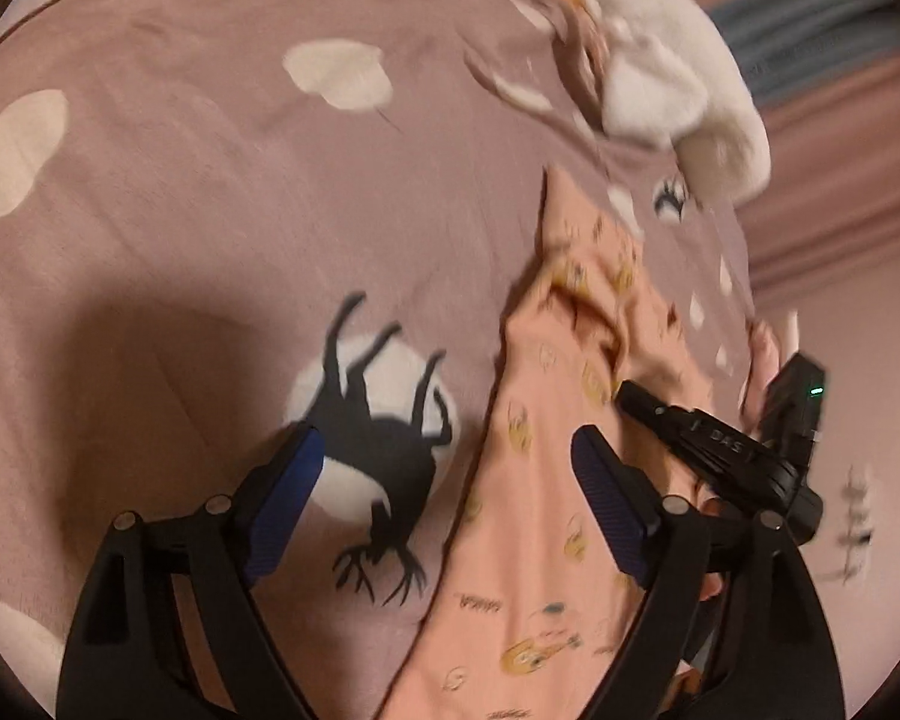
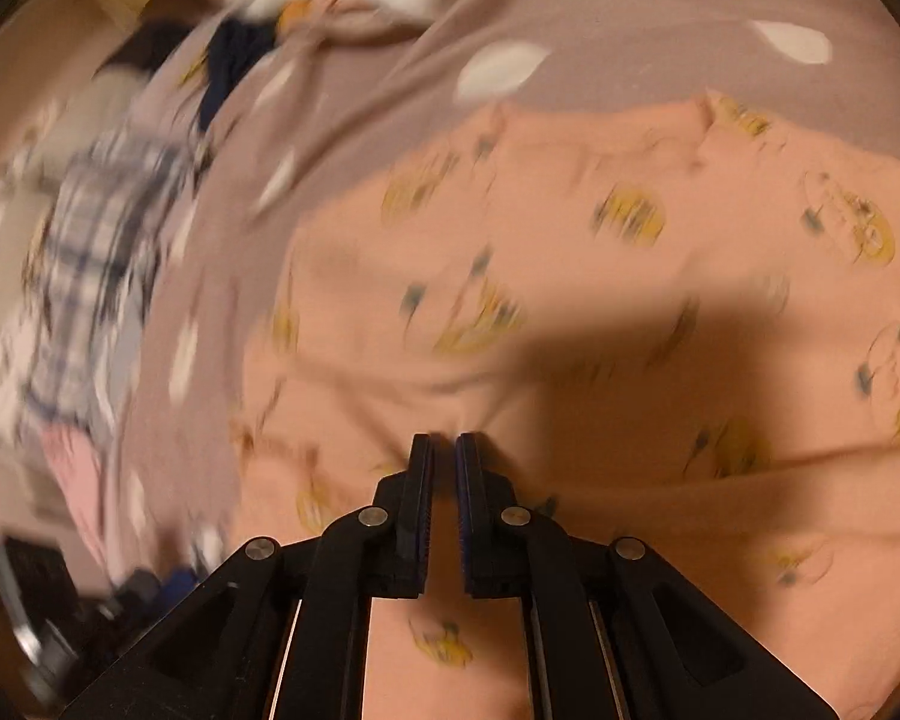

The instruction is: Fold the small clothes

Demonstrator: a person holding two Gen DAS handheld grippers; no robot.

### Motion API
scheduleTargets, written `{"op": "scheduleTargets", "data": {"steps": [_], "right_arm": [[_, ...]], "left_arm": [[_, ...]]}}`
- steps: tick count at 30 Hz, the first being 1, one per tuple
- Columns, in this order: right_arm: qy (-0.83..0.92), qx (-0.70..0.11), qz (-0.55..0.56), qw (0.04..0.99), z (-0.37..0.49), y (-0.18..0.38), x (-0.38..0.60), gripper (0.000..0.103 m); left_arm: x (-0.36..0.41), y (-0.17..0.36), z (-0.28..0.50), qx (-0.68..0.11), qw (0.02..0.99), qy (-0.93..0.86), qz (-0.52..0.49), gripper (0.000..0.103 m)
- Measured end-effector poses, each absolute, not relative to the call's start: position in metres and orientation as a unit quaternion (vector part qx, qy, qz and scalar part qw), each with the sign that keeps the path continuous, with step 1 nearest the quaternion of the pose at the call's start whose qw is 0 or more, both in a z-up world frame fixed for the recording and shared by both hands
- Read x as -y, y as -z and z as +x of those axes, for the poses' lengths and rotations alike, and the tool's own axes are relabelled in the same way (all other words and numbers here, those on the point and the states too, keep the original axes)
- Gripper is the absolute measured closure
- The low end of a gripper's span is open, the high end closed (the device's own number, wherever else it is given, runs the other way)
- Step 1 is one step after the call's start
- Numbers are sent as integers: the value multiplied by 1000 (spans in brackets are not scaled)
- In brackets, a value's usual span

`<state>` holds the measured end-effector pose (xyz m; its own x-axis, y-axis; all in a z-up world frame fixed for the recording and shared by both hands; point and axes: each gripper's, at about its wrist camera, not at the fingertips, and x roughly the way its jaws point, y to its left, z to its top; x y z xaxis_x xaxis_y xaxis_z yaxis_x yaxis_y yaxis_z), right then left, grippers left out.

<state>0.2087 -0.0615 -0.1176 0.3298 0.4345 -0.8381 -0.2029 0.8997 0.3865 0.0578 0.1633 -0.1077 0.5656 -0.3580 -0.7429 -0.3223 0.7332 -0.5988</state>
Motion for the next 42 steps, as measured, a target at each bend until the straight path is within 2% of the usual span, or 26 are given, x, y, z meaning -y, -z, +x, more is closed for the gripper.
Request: {"op": "scheduleTargets", "data": {"steps": [2, 5, 7, 8, 9, 10, 11, 12, 15, 23, 27, 29, 33, 42], "right_arm": [[-211, -544, 82, 808, 190, 115, 61, 99], [-216, -580, 116, 777, 175, 114, 75, 98], [-192, -564, 121, 794, 161, 103, 89, 95], [-179, -552, 122, 805, 153, 96, 96, 85], [-170, -539, 125, 816, 141, 89, 107, 68], [-169, -533, 132, 819, 134, 85, 113, 57], [-171, -531, 146, 817, 122, 82, 121, 35], [-173, -532, 168, 812, 110, 81, 129, 21], [-169, -522, 207, 810, 72, 80, 158, 20], [-94, -518, 196, 828, -13, 95, 224, 19], [-82, -523, 232, 816, -31, 114, 245, 19], [-86, -526, 253, 807, -36, 129, 249, 18], [-114, -482, 277, 823, -50, 134, 254, 8], [-180, -466, 346, 794, -73, 141, 262, 7]], "left_arm": [[-154, 105, 54, -465, 820, 14, -333, 17], [-145, 105, 47, -478, 823, 31, -304, 13], [-141, 108, 42, -494, 819, 47, -289, 9], [-139, 109, 40, -501, 815, 56, -285, 8], [-138, 110, 38, -504, 813, 65, -283, 5], [-138, 110, 32, -505, 811, 75, -287, 2], [-137, 111, 28, -506, 809, 82, -290, 1], [-136, 112, 23, -507, 806, 89, -291, 1], [-130, 114, 5, -504, 806, 112, -288, 0], [-101, 121, -38, -493, 802, 218, -256, 0], [-89, 128, -32, -515, 752, 261, -318, 0], [-87, 131, -34, -498, 760, 245, -339, 0], [-89, 131, -39, -467, 761, 234, -385, 1], [-77, 129, -57, -480, 734, 293, -380, 1]]}}
